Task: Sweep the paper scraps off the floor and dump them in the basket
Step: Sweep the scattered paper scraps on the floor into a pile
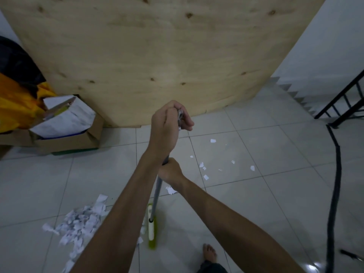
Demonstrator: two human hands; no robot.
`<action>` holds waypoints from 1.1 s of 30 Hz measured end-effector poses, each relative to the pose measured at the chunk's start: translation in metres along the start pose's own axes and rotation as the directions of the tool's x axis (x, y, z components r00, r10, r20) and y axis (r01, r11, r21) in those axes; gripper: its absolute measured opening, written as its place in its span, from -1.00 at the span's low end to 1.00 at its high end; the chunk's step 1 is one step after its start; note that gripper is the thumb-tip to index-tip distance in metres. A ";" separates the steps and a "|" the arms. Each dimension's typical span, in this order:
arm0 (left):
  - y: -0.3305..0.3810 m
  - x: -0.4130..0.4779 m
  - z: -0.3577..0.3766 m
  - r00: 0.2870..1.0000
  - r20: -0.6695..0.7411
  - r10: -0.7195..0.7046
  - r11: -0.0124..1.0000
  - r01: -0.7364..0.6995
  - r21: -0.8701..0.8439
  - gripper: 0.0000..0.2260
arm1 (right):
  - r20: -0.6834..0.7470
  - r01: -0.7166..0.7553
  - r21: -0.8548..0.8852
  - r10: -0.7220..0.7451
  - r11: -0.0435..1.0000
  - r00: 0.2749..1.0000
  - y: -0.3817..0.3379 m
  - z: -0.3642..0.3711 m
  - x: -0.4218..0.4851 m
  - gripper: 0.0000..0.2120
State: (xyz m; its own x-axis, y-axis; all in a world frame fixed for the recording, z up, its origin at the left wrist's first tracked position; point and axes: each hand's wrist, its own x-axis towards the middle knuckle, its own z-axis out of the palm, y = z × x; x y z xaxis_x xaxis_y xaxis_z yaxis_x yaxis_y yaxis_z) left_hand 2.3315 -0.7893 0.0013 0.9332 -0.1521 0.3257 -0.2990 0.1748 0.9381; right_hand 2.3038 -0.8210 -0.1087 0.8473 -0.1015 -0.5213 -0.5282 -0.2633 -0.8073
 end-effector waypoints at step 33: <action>-0.079 0.073 0.187 0.984 -0.140 -0.113 0.982 0.088 -0.169 -0.74 | -0.112 0.112 -0.733 -0.282 0.670 0.953 0.024 -0.304 0.126 -0.79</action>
State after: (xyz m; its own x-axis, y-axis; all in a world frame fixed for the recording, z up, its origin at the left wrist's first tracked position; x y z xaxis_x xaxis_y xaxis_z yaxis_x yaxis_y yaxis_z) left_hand 2.3861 -0.9965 -0.0273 0.9796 -0.0327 0.1981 -0.1773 0.3229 0.9297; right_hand 2.4142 -1.1315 -0.1097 0.9624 -0.1300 -0.2385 -0.2187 -0.8916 -0.3966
